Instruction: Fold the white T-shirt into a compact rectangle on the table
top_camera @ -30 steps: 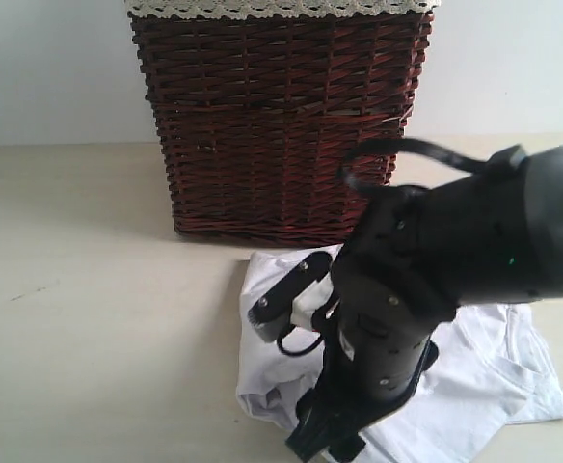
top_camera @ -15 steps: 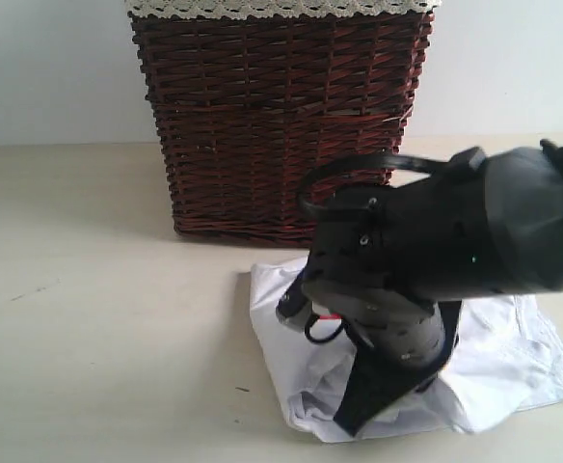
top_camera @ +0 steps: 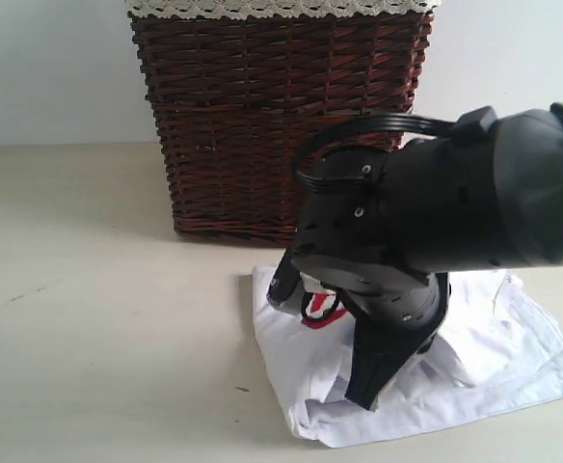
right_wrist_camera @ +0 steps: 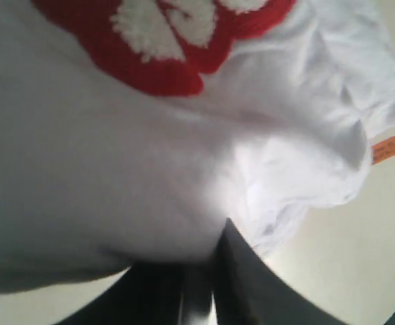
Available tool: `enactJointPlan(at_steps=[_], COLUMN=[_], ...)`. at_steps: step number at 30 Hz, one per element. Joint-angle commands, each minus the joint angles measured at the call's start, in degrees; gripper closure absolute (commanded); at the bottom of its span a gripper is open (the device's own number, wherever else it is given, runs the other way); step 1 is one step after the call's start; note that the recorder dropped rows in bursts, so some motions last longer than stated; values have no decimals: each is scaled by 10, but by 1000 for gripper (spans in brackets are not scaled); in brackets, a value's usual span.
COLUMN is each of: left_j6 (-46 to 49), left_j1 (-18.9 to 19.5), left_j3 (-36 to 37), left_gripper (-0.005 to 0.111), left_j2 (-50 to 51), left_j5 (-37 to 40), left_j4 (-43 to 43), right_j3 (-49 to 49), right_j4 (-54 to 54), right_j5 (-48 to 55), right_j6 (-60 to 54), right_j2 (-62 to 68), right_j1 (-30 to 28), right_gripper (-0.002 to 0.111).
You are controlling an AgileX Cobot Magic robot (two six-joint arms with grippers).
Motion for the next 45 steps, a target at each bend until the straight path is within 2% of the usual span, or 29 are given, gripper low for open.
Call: enactJointPlan(at_steps=[1,6,9,13,20,25,29,31,34,35,38,45], left_j6=[-4,-4,-4,-4,-4,-4,-6,-6,-6,-6,-4,-6], left_j1=[0,0,0,0,0,0,0,0,0,0,0,0], left_j3=[0,0,0,0,0,0,0,0,0,0,0,0], left_gripper=[106,106,106,106,106,106,106,106,106,106,106,106], left_j2=[-3,-3,-3,-3,-3,-3,-3,-3,-3,-3,-3,-3], left_j5=[-3,-3,-3,-3,-3,-3,-3,-3,-3,-3,-3,-3], left_j4=[0,0,0,0,0,0,0,0,0,0,0,0], right_j3=[-2,-2,-2,16,25,25,25,27,51,62,100,167], right_j4=[17,18,43,140,98,88,38,39,74,80,115,125], right_j5=[32,64,64,64,64,64,64,32,-108,-139,-188,-174], right_j6=[-25,-22,-47,-116,-95,-104,-42,0,27,32,45,44], right_j2=[29,39,36,31,19,-36,-101,-126,-142,-139,-106,-33], right_j1=[0,0,0,0,0,0,0,0,0,0,0,0], right_gripper=[74,45,43,43,58,58,64,75,104,108,108,108])
